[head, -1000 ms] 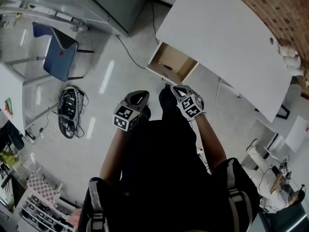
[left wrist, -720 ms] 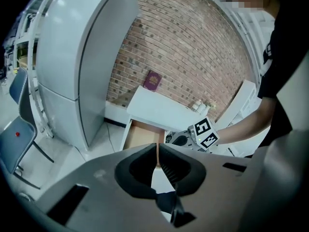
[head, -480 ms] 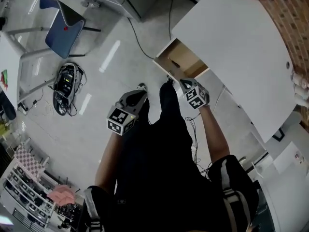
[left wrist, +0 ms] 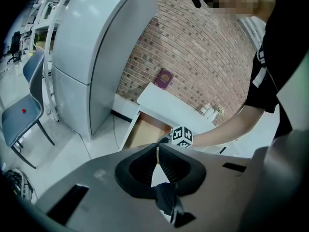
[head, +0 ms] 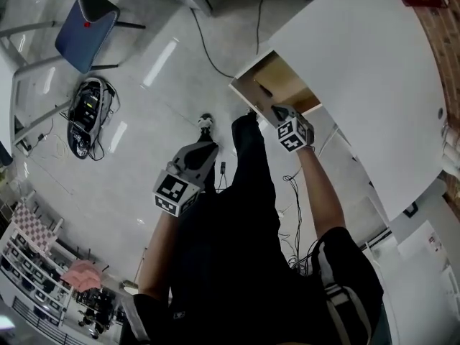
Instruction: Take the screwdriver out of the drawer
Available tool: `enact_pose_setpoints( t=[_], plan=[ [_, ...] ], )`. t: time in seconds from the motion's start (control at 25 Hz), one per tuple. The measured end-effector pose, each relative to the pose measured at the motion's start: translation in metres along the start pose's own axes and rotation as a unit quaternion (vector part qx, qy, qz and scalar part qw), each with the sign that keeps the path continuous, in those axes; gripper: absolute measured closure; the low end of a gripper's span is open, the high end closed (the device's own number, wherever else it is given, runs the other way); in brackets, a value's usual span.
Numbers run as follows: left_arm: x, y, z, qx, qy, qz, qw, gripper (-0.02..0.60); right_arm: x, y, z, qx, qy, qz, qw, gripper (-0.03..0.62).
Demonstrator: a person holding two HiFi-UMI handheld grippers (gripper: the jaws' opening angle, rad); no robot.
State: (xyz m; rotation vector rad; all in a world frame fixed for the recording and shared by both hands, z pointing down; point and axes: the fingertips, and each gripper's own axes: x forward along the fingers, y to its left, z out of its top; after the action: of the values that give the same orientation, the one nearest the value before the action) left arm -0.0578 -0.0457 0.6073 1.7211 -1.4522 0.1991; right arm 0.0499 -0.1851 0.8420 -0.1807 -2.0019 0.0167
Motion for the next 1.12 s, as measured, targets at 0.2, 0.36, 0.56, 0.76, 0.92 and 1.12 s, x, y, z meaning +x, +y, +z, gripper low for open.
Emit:
enact_pose_setpoints(
  t=[0.2, 0.36, 0.56, 0.76, 0.92, 1.12],
  plan=[
    [0.004, 0.009, -0.005, -0.014, -0.011, 0.004, 0.9998, 0.558, 0.030, -0.016, -0.013, 0.008, 0.021, -0.023, 0.999, 0.539],
    [0.015, 0.013, -0.009, -0.017, -0.009, 0.001, 0.9998, 0.558, 0.056, -0.015, -0.025, 0.026, 0.026, -0.003, 0.999, 0.539],
    [0.023, 0.014, -0.007, -0.020, -0.015, -0.008, 0.9996, 0.558, 0.083, -0.026, -0.032, 0.039, 0.045, 0.002, 0.998, 0.539],
    [0.027, 0.017, -0.007, -0.023, -0.015, -0.006, 0.9996, 0.558, 0.099, -0.033, -0.037, 0.032, 0.064, 0.007, 0.997, 0.534],
    [0.029, 0.021, -0.011, -0.020, -0.011, -0.002, 0.9997, 0.558, 0.117, -0.032, -0.057, 0.038, 0.092, 0.023, 0.995, 0.510],
    [0.032, 0.029, -0.014, -0.035, -0.011, 0.005, 0.9993, 0.558, 0.131, -0.031, -0.069, 0.038, 0.114, 0.038, 0.992, 0.490]
  ],
)
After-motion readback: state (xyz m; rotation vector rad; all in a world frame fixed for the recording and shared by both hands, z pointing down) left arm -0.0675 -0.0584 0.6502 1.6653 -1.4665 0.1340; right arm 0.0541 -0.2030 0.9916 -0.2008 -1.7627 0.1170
